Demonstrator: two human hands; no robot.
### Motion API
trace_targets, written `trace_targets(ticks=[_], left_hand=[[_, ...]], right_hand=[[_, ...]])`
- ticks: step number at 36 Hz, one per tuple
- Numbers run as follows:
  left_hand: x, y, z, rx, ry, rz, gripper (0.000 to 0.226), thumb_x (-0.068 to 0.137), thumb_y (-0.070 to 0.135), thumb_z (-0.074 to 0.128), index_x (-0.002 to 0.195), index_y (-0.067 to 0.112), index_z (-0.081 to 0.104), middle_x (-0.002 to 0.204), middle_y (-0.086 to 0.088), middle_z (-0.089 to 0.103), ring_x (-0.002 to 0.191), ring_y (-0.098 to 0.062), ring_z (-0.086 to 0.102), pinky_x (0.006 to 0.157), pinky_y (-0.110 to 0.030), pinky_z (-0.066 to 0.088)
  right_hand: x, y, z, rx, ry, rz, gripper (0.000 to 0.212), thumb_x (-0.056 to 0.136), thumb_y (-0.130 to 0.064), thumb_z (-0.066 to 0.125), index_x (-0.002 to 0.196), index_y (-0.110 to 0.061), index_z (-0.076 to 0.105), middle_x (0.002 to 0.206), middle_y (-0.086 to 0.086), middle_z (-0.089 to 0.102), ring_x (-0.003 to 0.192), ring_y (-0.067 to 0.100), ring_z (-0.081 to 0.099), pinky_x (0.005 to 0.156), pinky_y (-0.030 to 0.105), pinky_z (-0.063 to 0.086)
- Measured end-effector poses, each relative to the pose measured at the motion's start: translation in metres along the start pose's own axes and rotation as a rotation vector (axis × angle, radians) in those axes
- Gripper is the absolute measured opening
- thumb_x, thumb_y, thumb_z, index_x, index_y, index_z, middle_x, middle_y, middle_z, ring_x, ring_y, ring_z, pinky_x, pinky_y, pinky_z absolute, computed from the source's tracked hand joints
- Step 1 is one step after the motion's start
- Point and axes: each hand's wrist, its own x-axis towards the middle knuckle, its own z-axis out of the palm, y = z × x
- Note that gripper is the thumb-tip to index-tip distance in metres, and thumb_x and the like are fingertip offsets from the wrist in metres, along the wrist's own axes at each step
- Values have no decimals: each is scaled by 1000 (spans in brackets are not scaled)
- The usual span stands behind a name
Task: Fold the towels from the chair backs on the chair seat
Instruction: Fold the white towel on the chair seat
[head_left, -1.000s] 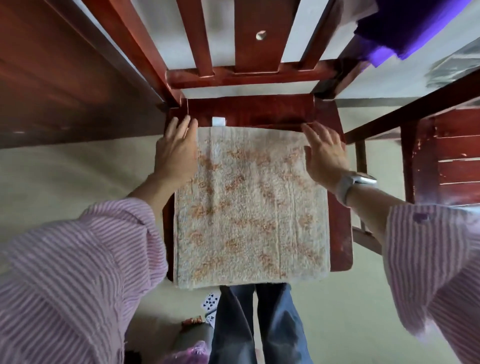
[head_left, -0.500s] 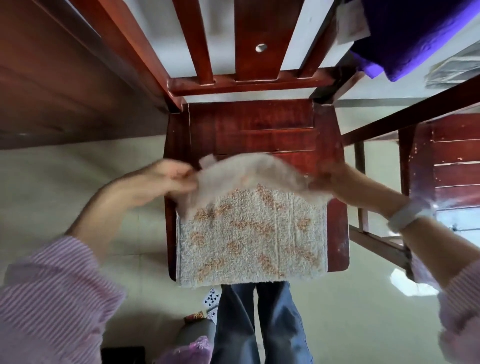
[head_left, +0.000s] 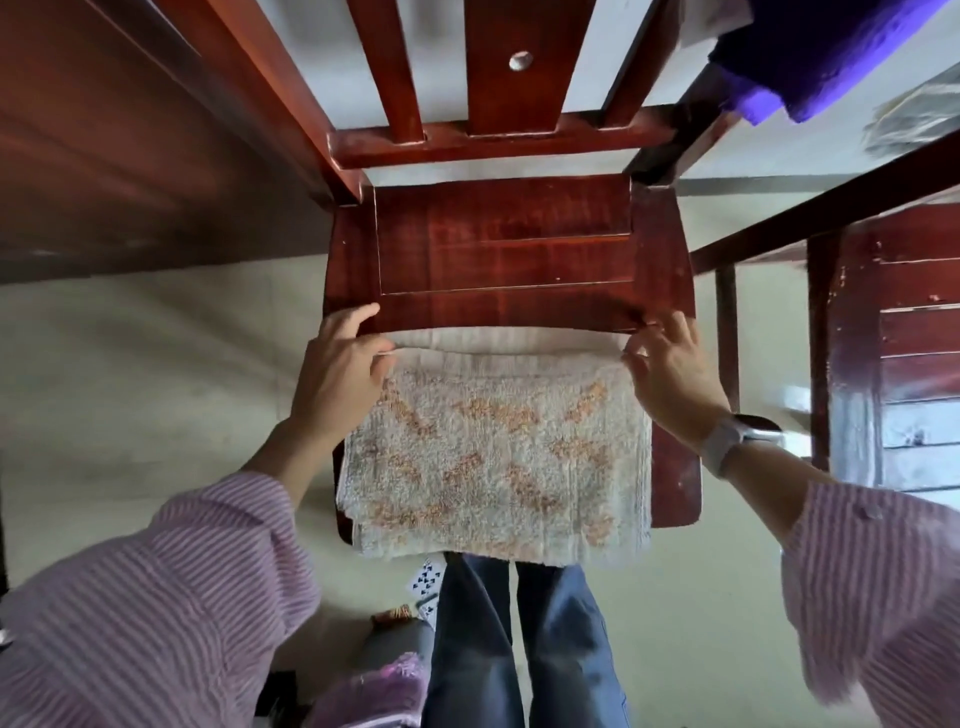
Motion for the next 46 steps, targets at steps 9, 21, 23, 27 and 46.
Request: trace_targets(ticks=[9,21,23,27,46], left_hand=[[4,-15,-6,-52,-105,-12,14,82,14,64,88,4,71,96,-9,65,92,-27,54,80,-36,42],[-27,8,-57,-277,-26,-71,15,77,17,71,89,8,72,83,-1,65,72,-10,56,65,-16,38],[-37,16,-69,-277,-9,-45,15,77,12,71,90,4,71,86,-5,67,76,-15,58,70,-20,41],[-59,35,-95,-264,23,6,12,80,5,67,91,2,72,91,-8,69,74,-16,57,73,-22,40],[-113,103,-256,-202,345,122,9,76,-3,69,82,3,72,82,0,65,77,-20,61,78,-27,45]], right_hand=[[-1,-1,2,76,29,-94,14,89,-10,52,93,0,62,93,16,60,89,33,52,83,39,42],[-34,7,-47,203,56,-7,19,90,-15,55,84,3,56,85,17,58,86,31,51,73,32,37],[-45,6,-62,205,78,-30,18,89,-14,56,86,4,58,85,19,60,85,32,53,75,36,41],[-72,1,-93,190,102,-101,28,88,-19,47,82,6,58,80,21,60,80,38,55,74,46,47],[-145,-44,-265,44,374,-252,7,80,-7,57,81,-5,63,78,10,65,75,33,60,69,41,46]])
